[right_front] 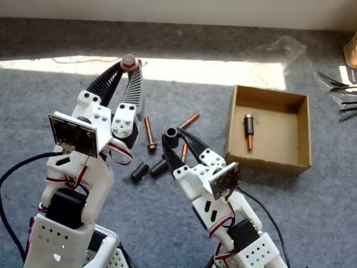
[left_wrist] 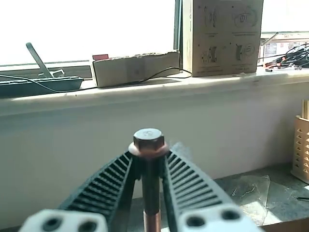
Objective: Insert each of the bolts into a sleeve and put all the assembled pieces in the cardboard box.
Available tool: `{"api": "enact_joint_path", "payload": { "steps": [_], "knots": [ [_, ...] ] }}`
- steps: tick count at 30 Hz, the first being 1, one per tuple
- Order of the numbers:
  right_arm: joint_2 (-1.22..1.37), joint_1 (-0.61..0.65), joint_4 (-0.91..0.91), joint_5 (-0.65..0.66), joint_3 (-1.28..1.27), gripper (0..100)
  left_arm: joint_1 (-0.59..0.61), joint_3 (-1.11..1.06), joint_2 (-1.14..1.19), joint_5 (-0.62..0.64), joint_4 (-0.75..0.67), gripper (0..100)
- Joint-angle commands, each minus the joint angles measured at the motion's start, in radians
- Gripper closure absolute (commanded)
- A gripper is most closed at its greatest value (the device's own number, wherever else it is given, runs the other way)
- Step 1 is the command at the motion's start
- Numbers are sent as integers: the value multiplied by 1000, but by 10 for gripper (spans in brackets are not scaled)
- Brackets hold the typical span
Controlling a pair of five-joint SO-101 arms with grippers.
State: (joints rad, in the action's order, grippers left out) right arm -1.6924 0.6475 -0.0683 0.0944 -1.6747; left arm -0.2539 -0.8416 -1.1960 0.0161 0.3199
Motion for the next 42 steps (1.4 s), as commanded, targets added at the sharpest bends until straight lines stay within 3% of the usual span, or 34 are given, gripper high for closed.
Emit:
{"api": "enact_joint_path", "payload": {
  "steps": [1,6,10,19,25,42],
  "knots": [
    [-4,-13,-8,-5,-111,995,39,105,47,8,-9,992],
    [-12,-13,-36,-5,-111,995,33,145,114,17,28,994],
    [-12,-13,-36,-5,-111,995,-24,142,117,77,29,994],
    [-12,-13,-36,-3,-111,995,-114,139,117,84,34,993],
    [-12,-13,-36,-3,-111,995,-108,143,117,232,95,989],
    [-10,-13,-36,-11,-111,995,-116,120,82,239,169,993]
  ]
}}
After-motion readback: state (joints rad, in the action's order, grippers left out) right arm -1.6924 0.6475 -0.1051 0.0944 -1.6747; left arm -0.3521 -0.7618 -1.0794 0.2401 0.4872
